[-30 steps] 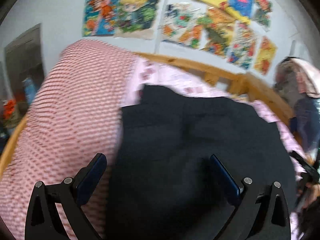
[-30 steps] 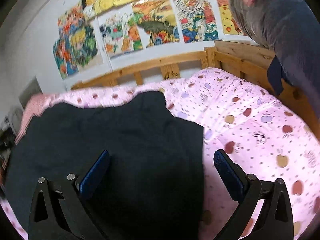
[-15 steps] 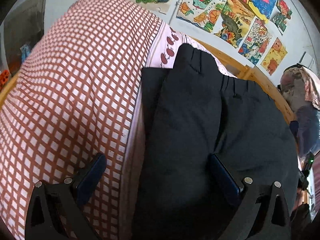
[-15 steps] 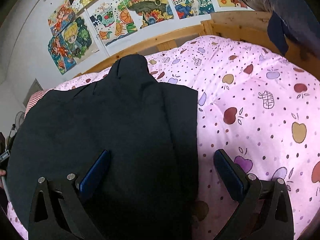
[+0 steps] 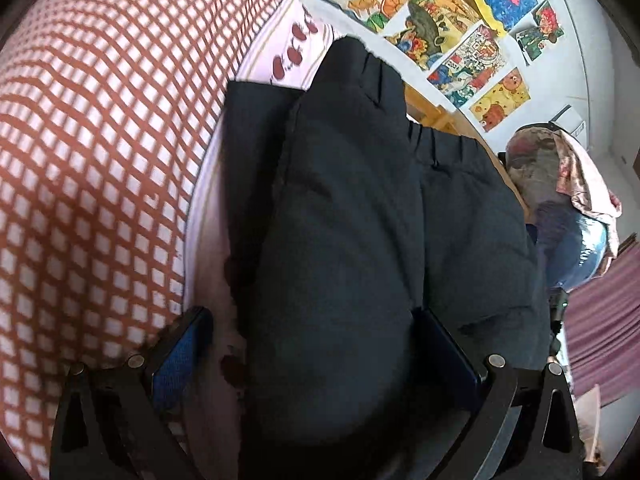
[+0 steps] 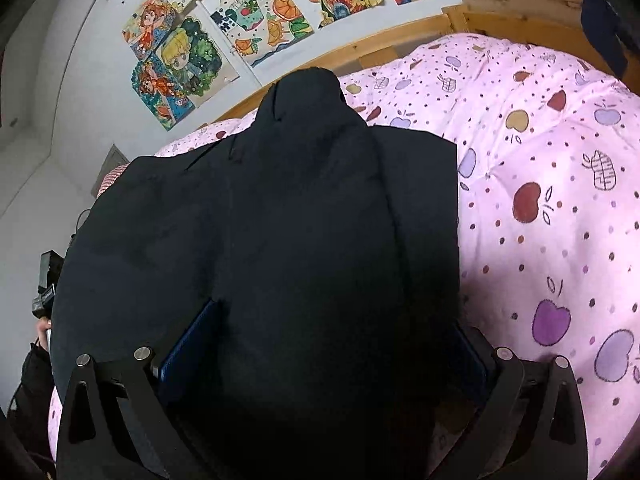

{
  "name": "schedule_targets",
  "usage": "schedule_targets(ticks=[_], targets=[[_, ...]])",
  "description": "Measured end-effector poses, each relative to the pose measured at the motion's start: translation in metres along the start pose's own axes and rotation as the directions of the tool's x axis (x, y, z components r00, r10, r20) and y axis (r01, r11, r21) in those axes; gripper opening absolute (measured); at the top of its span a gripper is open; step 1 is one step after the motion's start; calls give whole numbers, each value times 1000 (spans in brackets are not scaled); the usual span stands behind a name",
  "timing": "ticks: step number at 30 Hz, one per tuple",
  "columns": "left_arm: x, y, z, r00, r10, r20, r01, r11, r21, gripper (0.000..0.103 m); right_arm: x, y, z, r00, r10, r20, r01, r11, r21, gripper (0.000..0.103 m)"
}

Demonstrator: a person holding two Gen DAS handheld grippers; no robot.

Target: Fold large clothes

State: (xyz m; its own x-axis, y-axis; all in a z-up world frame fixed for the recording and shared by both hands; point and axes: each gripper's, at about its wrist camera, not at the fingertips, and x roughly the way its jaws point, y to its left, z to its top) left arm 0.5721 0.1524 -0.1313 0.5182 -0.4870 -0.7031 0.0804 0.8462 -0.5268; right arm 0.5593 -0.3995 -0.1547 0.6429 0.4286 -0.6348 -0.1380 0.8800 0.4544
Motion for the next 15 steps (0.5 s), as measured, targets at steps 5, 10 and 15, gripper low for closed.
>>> schedule_targets(ticks=[5,10,15], targets=[[5,-3,0,1000,8,6,-8,1000,-4,103,2,6,-5,999,-32,22,32,999,6,102],[3,-3,-5,1000,6,16,-6,1000,-4,103,5,7,-5,999,-41,25,41,999,4,102],[-6,3,-11,1000,-21,14,21,1000,-2,103,8,12,0,997,-74,-21,74,997,0,102]])
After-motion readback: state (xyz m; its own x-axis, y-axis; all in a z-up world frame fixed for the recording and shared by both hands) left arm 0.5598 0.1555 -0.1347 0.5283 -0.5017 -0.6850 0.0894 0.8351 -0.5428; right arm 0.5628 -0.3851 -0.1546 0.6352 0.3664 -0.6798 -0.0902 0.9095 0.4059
